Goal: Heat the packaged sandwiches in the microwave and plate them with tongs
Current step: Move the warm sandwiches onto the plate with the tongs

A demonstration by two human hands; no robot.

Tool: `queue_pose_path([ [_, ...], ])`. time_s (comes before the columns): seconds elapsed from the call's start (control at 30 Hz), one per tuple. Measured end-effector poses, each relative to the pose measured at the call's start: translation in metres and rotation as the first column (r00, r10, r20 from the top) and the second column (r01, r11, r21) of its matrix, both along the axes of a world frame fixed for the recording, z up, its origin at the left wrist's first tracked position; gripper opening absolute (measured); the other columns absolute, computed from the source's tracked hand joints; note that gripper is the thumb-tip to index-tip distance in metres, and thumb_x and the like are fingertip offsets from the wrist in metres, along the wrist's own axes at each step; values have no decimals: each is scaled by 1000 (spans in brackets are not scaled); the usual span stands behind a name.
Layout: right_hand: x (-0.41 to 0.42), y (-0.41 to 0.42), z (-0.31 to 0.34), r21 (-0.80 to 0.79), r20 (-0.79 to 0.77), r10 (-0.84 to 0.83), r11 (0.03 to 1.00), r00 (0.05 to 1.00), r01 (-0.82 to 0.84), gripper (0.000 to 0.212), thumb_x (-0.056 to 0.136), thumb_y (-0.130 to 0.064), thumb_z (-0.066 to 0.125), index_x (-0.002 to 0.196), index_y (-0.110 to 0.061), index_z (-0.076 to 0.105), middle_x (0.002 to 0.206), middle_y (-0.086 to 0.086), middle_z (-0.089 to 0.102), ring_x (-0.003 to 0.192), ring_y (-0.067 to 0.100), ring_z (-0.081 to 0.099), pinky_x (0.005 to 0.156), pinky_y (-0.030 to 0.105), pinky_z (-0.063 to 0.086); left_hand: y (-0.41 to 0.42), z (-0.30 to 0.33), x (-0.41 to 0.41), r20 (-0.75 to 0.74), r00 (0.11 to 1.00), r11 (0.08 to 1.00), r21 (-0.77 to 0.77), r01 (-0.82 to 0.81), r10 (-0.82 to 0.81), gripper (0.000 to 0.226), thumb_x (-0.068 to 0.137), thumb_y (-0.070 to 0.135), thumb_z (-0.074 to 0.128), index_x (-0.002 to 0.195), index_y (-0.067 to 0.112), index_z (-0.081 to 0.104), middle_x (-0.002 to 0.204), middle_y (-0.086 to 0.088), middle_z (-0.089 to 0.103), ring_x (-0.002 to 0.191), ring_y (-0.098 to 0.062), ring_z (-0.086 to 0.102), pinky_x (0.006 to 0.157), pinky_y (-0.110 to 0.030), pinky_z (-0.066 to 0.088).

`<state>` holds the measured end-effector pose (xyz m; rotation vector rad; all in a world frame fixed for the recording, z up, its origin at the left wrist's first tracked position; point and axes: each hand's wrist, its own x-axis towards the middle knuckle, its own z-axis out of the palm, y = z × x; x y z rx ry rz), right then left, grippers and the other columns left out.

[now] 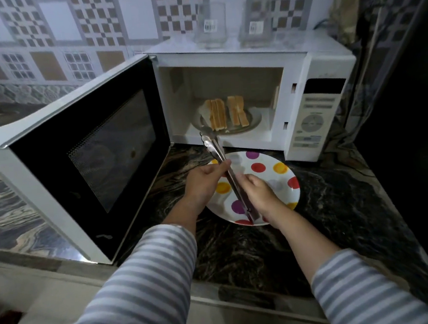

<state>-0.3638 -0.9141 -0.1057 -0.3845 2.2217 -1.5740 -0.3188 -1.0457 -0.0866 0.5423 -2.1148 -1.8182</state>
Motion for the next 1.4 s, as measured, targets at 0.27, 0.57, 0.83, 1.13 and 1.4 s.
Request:
queue_pose_path([
  [0.27,-8,-9,5,16,-3,48,999,999,-48,22,100,-31,46,95,-13,59,72,3,58,46,11,55,54,28,45,-5,-2,-5,24,1000,969,-248,-2,8,39,91,51,54,90,18,74,90,3,72,87,-7,62,80,-27,43],
  [0.57,-46,-11,31,444,-260,49,893,964,74,47,93,-55,46,109,-11,53,96,5,62,86,23,58,66,32,42,-48,-55,22,412,911,595,-729,339,-14,74,85,75,25,150,43,11,161,9,7,148,-11,-1,118,-51,-4],
  [0.83,-91,-50,70,591,-425,-32,747,905,304,53,89,-56,52,111,-9,61,109,10,66,98,34,62,68,31,42,-51,-66,16,389,920,525,-794,307,50,88,69,81,3,149,46,15,160,13,8,148,-9,-1,118,-50,-4],
  [1.13,-130,-104,67,593,-370,-108,737,923,324,45,84,-46,61,113,-11,63,119,10,64,101,33,65,84,41,55,-54,-71,13,357,932,533,-800,276,53,74,83,79,22,148,47,13,161,14,5,147,-7,-5,117,-48,-8],
  [1.4,-153,-121,51,504,-374,-216,769,902,393,43,91,-43,50,115,-10,65,123,7,63,112,34,57,87,36,43,-54,-73,13,327,943,542,-804,246,57,75,80,79,25,148,48,13,161,14,4,147,-5,-7,117,-47,-9],
])
